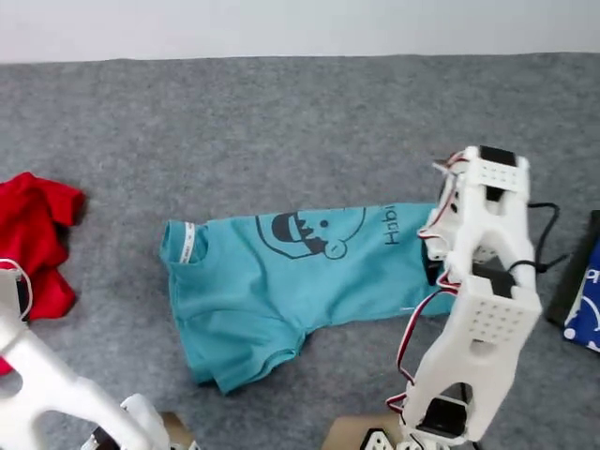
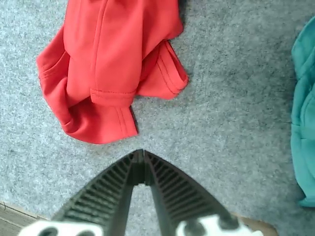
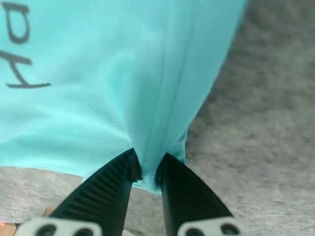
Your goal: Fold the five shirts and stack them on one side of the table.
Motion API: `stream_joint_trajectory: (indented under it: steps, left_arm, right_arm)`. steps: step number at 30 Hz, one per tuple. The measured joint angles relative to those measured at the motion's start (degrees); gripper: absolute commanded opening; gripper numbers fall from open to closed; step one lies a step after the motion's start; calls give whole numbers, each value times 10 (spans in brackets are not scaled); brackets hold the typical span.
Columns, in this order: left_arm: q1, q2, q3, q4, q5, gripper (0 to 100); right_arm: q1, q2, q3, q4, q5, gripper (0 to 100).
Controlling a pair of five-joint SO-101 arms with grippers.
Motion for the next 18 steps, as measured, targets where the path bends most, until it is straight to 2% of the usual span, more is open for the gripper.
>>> stream_joint_trajectory:
  steps: [11, 16, 18]
  left_arm:
    - [0, 0, 0, 0, 0, 4]
    - [0, 0, 0, 2, 0, 4]
    - [0, 0, 0, 2, 0, 4]
  right_arm:
    - [55, 0, 0, 0, 32, 20]
    - [57, 0, 0, 17, 32, 184]
    - [57, -4, 0, 23, 32, 210]
